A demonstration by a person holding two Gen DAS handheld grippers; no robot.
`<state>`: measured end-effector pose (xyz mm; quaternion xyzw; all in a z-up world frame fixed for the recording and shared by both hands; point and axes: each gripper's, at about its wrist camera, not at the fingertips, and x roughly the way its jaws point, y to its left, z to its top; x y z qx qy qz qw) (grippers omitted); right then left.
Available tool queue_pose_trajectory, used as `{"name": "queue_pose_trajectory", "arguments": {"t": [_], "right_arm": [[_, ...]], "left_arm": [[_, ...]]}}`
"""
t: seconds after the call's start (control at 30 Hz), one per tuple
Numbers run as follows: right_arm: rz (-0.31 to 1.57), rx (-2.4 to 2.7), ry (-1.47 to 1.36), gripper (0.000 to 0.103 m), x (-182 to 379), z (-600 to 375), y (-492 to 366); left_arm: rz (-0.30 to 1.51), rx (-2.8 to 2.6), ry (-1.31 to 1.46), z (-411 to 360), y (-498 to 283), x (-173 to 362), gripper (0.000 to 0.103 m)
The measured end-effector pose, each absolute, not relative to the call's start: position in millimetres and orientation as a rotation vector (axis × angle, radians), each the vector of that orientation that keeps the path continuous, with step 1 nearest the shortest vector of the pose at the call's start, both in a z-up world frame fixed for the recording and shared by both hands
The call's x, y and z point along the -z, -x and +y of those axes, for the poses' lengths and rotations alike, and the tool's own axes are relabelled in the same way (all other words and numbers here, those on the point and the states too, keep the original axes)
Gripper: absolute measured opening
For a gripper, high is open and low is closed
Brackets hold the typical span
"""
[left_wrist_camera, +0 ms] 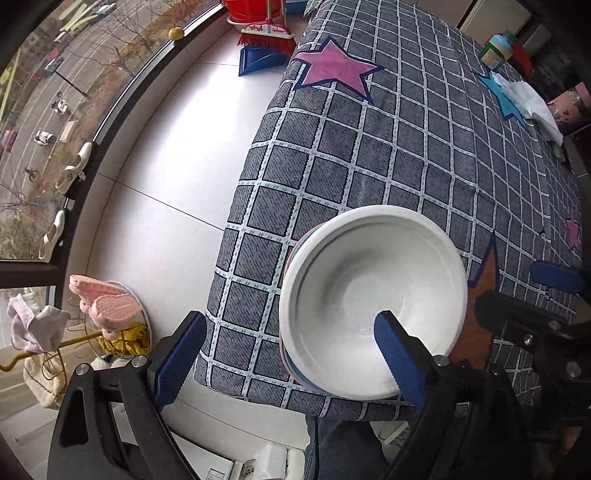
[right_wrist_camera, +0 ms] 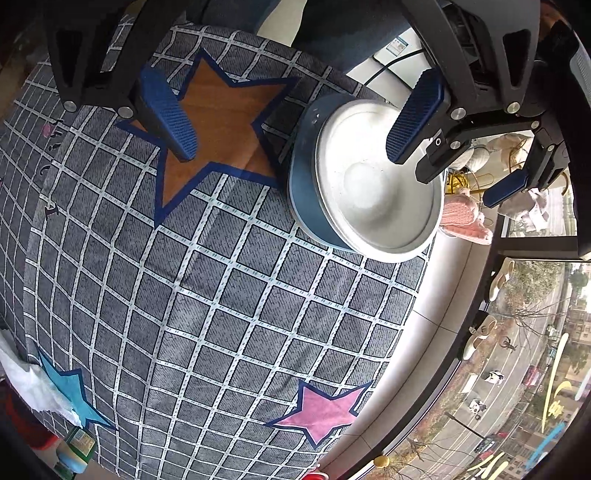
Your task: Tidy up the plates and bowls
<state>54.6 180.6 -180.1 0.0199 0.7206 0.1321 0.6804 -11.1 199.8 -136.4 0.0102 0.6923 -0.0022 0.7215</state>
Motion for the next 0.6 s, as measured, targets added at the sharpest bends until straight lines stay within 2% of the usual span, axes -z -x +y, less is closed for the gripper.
{"name": "queue_pose_trajectory", "arguments": {"t": [0.27,0.6], "right_arm": [[1.645,-0.302,0.003,0.103,167.3,178.1,-44.9],[1.581,-0.255,0.003,0.103,146.9,174.8,-37.5]], "left_arm": [[1.47,0.04,-0.142,175.8,17.2,115.7,0.094],[1.456,0.066,-0.187,162.8,20.1,104.3,0.094]]}}
